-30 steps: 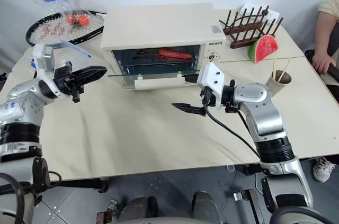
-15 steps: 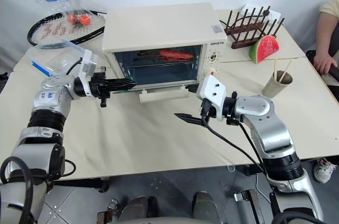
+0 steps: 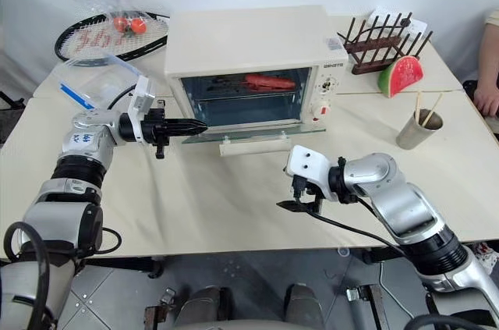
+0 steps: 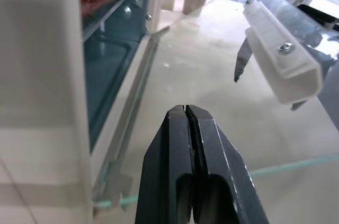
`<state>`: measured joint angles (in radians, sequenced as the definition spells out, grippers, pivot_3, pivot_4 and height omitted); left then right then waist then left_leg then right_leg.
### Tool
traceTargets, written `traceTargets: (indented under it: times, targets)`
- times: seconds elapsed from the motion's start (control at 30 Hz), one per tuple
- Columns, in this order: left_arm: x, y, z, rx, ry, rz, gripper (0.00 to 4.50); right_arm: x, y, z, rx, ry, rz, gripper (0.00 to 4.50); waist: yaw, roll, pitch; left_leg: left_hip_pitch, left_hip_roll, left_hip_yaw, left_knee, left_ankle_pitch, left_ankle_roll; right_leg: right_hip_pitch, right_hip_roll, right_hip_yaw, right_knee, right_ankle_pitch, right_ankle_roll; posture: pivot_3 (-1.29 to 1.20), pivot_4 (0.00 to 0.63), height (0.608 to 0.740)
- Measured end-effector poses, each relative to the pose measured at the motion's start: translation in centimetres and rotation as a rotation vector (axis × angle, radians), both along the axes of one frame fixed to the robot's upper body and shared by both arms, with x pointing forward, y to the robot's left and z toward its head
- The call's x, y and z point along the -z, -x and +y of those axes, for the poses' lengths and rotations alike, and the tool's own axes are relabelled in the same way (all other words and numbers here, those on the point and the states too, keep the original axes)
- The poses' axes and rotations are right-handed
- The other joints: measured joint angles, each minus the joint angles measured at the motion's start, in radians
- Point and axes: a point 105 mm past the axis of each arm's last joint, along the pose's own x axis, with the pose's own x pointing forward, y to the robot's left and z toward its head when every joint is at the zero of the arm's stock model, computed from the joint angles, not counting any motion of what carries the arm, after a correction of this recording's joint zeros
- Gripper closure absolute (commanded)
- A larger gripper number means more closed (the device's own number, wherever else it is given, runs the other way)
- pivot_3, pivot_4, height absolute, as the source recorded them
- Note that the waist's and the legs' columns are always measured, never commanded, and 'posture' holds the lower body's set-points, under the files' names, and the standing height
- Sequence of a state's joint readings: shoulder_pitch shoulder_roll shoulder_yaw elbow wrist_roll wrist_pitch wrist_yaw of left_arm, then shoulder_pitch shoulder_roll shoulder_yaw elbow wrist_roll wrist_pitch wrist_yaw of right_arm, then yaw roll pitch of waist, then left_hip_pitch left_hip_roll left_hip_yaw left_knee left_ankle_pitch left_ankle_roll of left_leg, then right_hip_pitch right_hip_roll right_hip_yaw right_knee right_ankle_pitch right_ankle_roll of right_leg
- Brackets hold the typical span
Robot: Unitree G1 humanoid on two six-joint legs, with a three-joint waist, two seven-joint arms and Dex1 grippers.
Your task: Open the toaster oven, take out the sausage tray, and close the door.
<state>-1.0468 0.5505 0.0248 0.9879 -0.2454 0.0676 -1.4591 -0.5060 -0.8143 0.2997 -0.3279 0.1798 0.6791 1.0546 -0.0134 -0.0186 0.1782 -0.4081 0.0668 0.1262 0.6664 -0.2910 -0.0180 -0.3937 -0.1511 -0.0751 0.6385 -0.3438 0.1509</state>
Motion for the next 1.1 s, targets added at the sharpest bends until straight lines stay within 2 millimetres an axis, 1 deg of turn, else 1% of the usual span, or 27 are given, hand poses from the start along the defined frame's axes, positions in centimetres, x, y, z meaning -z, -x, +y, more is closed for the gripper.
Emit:
traceTargets:
  times: [0.03,0.07,0.1,0.13,0.17,0.2,0.27,0.37,0.5,0.6,0.67,0.73,0.8,0.87,0.9,1.0,1.1]
  targets:
    - [0.2,0.1,0.0,0.008,-0.009,0.005,4.46,0.3,0.4,-0.4,0.002,0.017,0.018,0.00,0.003,0.000,0.000,0.000,0.000,0.000,0.000,0.000,0.000,0.000,0.000,0.000,0.000,0.000,0.000,0.00,0.150,0.740]
    - [0.3,0.2,-0.2,0.021,-0.020,0.006,4.46,0.5,1.1,-0.9,-0.006,0.031,0.051,0.00,0.008,0.000,0.000,0.000,0.000,0.000,0.000,0.000,0.000,0.000,0.000,0.000,-0.001,0.000,0.000,0.00,0.150,0.740]
    - [0.6,0.3,-0.3,0.032,-0.034,0.012,4.46,0.5,2.1,-1.2,-0.024,0.035,0.083,0.00,0.012,0.000,0.000,0.000,0.000,0.000,0.000,0.000,0.000,0.000,0.000,-0.001,0.000,0.000,0.000,0.00,0.150,0.740]
    - [0.9,0.4,-0.3,0.038,-0.043,0.016,4.46,0.3,2.6,-1.3,-0.034,0.032,0.093,0.00,0.013,0.000,0.000,0.000,0.000,0.000,0.000,0.000,0.000,0.000,0.000,-0.001,0.000,0.000,0.000,0.00,0.150,0.740]
    - [1.2,0.5,-0.6,0.057,-0.068,0.016,4.46,-0.3,3.7,-1.5,-0.050,0.012,0.124,0.00,0.015,0.000,0.000,0.000,0.000,0.000,0.001,0.000,0.000,0.000,0.000,-0.001,0.000,0.000,0.000,0.00,0.150,0.740]
    - [1.7,0.7,-0.6,0.062,-0.085,0.024,4.46,-0.8,4.3,-1.6,-0.066,0.003,0.136,0.00,0.016,0.000,0.000,0.000,0.000,0.000,0.001,0.000,0.000,0.001,0.000,-0.001,-0.001,0.000,0.000,0.00,0.150,0.740]
    - [2.9,0.9,-0.6,0.070,-0.127,0.048,4.46,-2.6,5.4,-1.8,-0.084,-0.026,0.124,0.00,0.016,-0.001,0.001,0.000,0.000,-0.001,0.002,0.000,0.000,0.001,0.000,-0.001,0.000,0.000,-0.001,0.00,0.150,0.740]
    - [4.1,1.1,-0.9,0.092,-0.190,0.048,4.46,-5.0,5.7,-2.1,-0.066,-0.081,0.093,0.00,0.016,-0.003,0.002,0.000,0.000,-0.001,0.002,0.000,0.000,0.001,0.000,-0.001,0.000,0.001,-0.001,0.00,0.150,0.740]
    - [4.3,1.2,-1.0,0.112,-0.240,-0.001,4.46,-7.6,5.2,-1.9,-0.041,-0.140,0.017,0.00,0.015,-0.003,0.002,0.000,0.000,-0.001,0.002,0.000,0.000,0.001,0.000,-0.001,0.000,0.001,-0.001,0.00,0.150,0.740]
    - [4.3,1.3,-1.3,0.135,-0.268,-0.045,4.46,-10.3,3.3,-0.1,-0.032,-0.207,-0.145,0.00,0.012,-0.003,0.001,0.000,0.000,-0.001,0.003,0.000,0.000,0.001,0.000,-0.001,0.001,0.001,-0.002,0.00,0.150,0.740]
    - [4.3,1.3,-1.5,0.146,-0.271,-0.070,4.46,-11.1,1.7,1.4,-0.007,-0.206,-0.241,0.00,0.010,-0.003,0.001,0.000,0.001,-0.001,0.003,0.000,0.000,0.000,0.000,-0.001,0.002,0.001,-0.002,0.00,0.150,0.740]
    - [4.3,1.4,-1.7,0.151,-0.251,-0.090,4.46,-10.8,-0.2,2.9,0.026,-0.180,-0.322,0.00,0.009,-0.003,0.001,0.000,0.001,0.000,0.003,0.000,0.000,0.000,0.000,-0.001,0.002,0.001,-0.002,0.00,0.150,0.740]
    - [4.4,1.6,-1.9,0.151,-0.211,-0.096,4.46,-9.9,-1.9,3.9,0.060,-0.128,-0.385,0.00,0.011,-0.003,0.001,-0.002,0.001,0.000,0.003,0.000,0.000,-0.001,0.000,-0.001,0.002,0.001,-0.002,0.00,0.150,0.740]
    - [4.3,1.9,-1.4,0.121,-0.123,-0.099,4.46,-9.2,-4.2,4.6,0.120,-0.061,-0.475,0.00,0.006,-0.003,0.001,-0.004,0.001,0.000,0.004,0.000,0.000,-0.004,-0.001,-0.001,0.003,0.001,-0.002,0.00,0.150,0.740]
    - [3.9,2.0,-1.3,0.096,-0.056,-0.108,4.46,-8.9,-5.7,4.9,0.172,-0.032,-0.527,0.00,0.001,-0.003,0.001,-0.005,0.001,0.000,0.004,0.000,0.000,-0.005,-0.001,-0.002,0.004,0.001,-0.002,0.00,0.150,0.740]
    - [2.8,2.1,-0.7,0.021,0.069,-0.139,4.46,-8.8,-7.6,5.6,0.224,0.008,-0.622,0.00,-0.007,-0.003,0.002,-0.006,0.001,-0.003,0.005,0.000,0.000,-0.006,-0.001,-0.003,0.005,0.001,-0.002,0.00,0.150,0.740]
    - [1.6,2.3,0.4,-0.105,0.182,-0.180,4.46,-9.1,-9.2,6.8,0.236,0.053,-0.732,0.00,-0.022,-0.003,0.001,-0.006,0.001,-0.003,0.004,0.000,0.000,-0.005,-0.001,-0.003,0.006,0.001,-0.002,0.00,0.150,0.740]
